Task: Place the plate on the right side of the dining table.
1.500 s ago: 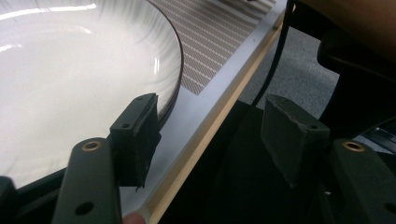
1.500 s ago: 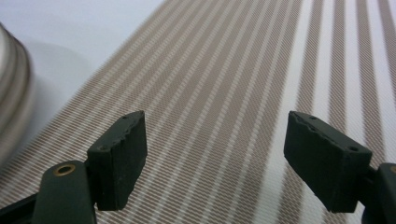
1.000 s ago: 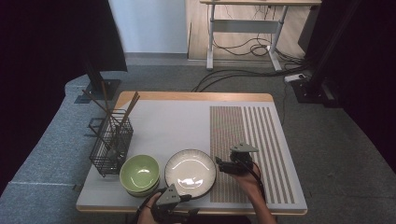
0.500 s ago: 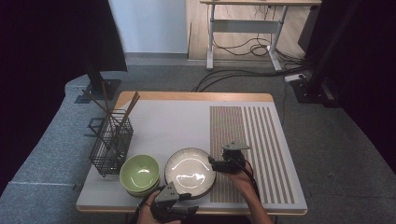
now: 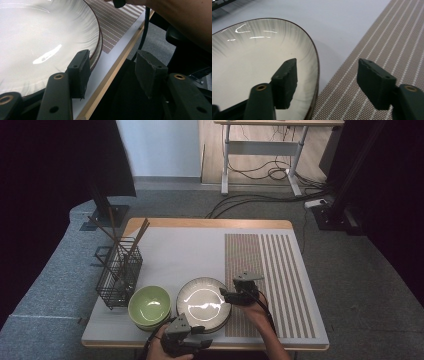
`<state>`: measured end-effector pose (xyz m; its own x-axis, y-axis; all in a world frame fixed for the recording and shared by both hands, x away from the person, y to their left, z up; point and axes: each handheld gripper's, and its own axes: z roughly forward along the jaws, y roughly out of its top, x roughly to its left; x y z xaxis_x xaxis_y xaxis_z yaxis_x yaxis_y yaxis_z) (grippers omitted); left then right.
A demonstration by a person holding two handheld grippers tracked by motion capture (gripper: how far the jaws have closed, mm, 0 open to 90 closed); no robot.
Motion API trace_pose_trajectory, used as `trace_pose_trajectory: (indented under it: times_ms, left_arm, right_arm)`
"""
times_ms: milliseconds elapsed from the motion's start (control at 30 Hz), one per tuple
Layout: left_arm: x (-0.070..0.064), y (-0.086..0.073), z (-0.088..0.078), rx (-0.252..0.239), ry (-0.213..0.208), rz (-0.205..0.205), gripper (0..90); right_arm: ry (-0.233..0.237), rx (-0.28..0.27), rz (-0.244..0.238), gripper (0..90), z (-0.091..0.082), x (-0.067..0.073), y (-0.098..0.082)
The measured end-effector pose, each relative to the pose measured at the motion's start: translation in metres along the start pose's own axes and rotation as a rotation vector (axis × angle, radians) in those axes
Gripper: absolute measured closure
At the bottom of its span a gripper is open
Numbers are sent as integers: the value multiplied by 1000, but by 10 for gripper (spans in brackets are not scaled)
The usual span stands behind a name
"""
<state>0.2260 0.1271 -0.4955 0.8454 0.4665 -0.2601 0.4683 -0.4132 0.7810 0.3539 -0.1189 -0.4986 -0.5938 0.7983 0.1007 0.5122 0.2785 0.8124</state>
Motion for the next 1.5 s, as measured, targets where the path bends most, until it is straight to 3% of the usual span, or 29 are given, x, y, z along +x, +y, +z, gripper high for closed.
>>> trace_pose_trajectory:
  times_ms: [467,767,1133,1333,1500]
  left_arm:
    - [3,0,-1,-1,5,-4,459]
    - [2,0,-1,2,5,-6,448]
    - [3,1,-1,3,-2,-10,449]
    - [3,0,0,7,-2,-13,439]
    - [3,0,1,10,3,-13,423]
  right_arm:
    - [45,29,-23,525,9,5,2]
    - [58,35,-44,687,11,8,1]
    - [92,19,39,798,7,0,5]
    - [140,-21,91,843,2,-4,8]
    - [131,-31,69,848,-1,-3,11]
